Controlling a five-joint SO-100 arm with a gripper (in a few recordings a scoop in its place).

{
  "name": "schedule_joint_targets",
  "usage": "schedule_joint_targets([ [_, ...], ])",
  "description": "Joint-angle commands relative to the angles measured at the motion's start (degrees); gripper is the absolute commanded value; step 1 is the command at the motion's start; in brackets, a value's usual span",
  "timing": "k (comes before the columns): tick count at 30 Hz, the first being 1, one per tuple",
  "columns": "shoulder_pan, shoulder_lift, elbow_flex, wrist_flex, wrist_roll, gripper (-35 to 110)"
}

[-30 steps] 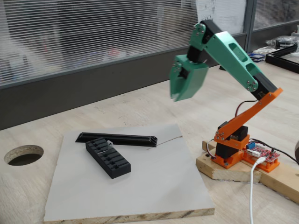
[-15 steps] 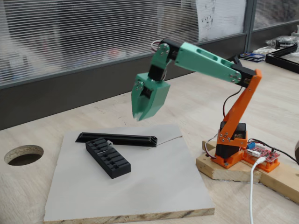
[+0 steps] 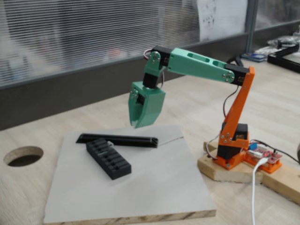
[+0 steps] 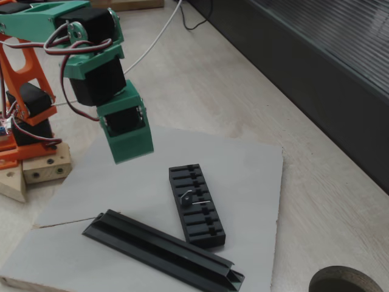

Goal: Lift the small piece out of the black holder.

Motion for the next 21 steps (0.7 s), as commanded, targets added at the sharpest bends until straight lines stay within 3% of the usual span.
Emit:
schedule_joint_targets([
  [1, -0.6, 0.5, -0.9, -0.6, 0.9, 7],
  [6, -0.6, 0.5, -0.5, -5.6, 0.9, 7],
  [15, -0.6, 0.6, 0.0, -5.9, 0.6, 8],
  [21, -0.7, 0.5, 0.0, -5.9, 0.8, 23],
])
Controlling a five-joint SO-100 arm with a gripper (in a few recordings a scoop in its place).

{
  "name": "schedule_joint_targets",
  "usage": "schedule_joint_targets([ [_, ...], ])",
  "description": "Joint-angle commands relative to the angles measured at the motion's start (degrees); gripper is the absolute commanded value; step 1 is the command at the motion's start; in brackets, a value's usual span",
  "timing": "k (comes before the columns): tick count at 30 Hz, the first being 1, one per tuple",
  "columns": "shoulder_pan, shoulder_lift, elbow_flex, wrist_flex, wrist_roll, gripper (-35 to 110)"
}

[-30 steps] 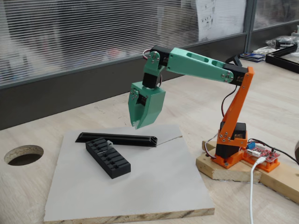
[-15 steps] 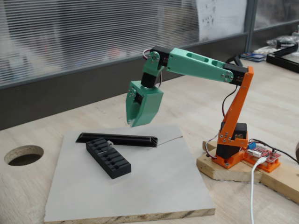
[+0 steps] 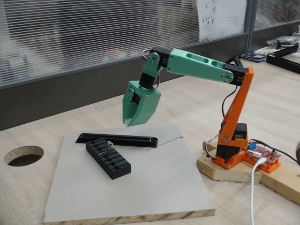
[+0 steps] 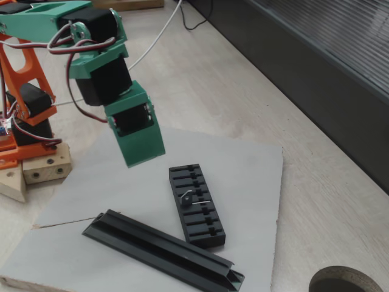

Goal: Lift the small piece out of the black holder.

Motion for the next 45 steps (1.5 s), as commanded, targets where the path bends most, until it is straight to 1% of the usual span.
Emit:
schedule_joint_targets([
  [1, 0.5, 0.4, 0.0, 0.0, 0.6, 27],
  [4, 0.6, -2.5, 0.0, 0.0, 0.6, 37],
  [8, 0.5, -7.5, -1.0, -0.1, 0.6, 43],
  [15, 0.5, -11.1, -1.5, -0.3, 0.8, 43],
  [20, 0.6, -12.0, -8.4, -0.3, 0.8, 43],
  [23, 0.5, -16.7, -11.9, -0.2, 0.8, 43],
  [28, -3.4, -20.9, -18.9, -0.1, 0.9, 43],
  [34, -4.0, -24.2, -20.6, 0.8, 1.0, 43],
  [40, -4.1, -24.3, -20.0, 0.8, 8.2, 43],
  [45, -4.0, -24.3, -19.8, 0.7, 8.5, 43],
])
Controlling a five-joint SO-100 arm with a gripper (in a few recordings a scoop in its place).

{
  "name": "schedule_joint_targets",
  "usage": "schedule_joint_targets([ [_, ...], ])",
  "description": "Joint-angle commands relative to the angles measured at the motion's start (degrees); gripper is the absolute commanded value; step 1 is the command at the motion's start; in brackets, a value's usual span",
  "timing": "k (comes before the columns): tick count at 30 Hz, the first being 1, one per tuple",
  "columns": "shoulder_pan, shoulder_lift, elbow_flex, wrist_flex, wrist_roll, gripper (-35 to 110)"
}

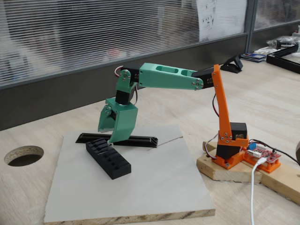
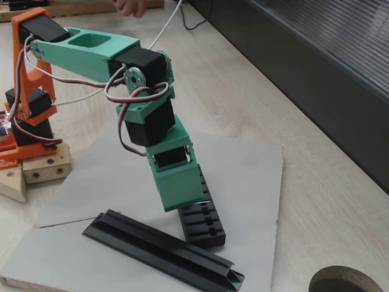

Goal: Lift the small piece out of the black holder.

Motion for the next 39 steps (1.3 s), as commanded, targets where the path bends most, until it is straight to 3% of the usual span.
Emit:
schedule_joint_targets([
  [1, -1.0, 1.1, -0.5, 0.7, 0.8, 43],
  [39, -1.2, -2.9, -0.5, 0.6, 0.7, 43],
])
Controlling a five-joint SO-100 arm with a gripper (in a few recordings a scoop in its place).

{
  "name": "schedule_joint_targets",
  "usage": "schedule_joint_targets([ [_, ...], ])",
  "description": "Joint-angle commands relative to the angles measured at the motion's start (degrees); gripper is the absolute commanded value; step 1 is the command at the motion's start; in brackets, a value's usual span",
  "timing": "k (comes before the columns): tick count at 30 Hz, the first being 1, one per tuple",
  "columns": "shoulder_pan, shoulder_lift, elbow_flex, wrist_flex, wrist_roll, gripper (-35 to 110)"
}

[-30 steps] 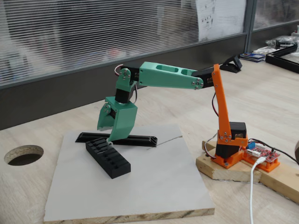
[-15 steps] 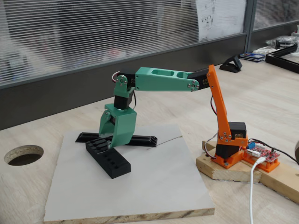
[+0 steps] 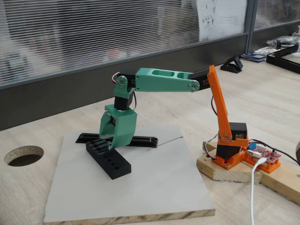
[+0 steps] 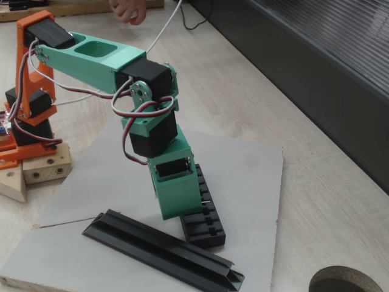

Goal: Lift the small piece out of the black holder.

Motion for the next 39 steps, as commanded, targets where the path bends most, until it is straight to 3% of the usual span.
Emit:
schedule_joint_targets([
  [1, -1.2, 0.9, -0.5, 0.6, 0.7, 43],
  [11, -1.2, 0.9, -0.5, 0.4, 0.7, 29],
  [39, -1.3, -1.5, -1.3, 0.6, 0.8, 29],
])
